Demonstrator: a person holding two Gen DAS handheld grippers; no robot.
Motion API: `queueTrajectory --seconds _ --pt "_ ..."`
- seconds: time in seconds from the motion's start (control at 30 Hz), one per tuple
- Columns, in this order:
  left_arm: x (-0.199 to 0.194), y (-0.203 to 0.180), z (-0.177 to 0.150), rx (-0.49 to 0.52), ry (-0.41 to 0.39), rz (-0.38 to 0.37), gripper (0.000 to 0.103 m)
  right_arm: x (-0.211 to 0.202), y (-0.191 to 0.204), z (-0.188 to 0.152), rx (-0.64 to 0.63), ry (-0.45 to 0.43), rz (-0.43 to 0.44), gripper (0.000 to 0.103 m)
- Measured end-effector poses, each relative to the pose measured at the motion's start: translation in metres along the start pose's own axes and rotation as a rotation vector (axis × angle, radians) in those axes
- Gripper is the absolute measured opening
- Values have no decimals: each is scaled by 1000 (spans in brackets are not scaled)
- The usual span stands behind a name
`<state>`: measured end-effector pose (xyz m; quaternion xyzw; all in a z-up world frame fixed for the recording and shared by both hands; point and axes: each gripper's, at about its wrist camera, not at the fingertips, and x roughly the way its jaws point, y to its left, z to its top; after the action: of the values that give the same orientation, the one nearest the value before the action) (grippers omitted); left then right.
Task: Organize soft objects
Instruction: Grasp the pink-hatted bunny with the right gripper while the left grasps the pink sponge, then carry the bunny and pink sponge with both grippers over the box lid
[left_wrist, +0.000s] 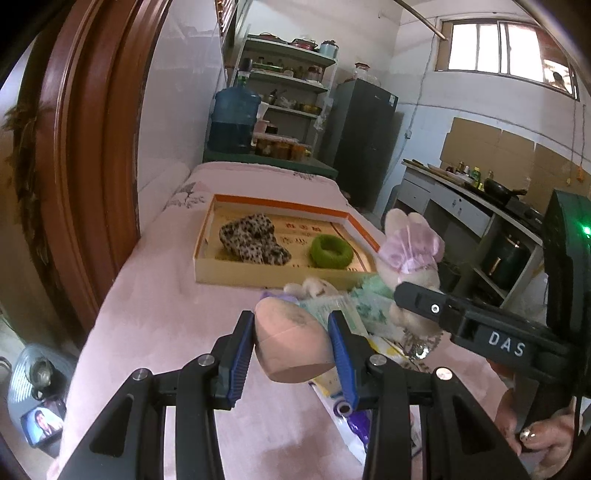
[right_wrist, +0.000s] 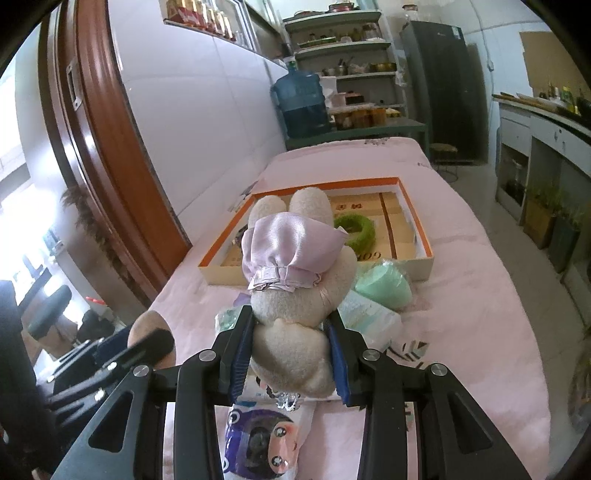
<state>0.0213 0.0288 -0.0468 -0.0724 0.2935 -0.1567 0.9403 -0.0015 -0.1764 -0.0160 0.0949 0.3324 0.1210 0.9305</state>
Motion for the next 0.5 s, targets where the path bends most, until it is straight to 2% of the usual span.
queueTrajectory --seconds 0.5 --pt "19 11 37 27 -32 32 41 20 -2 21 -17 -7 -21 38"
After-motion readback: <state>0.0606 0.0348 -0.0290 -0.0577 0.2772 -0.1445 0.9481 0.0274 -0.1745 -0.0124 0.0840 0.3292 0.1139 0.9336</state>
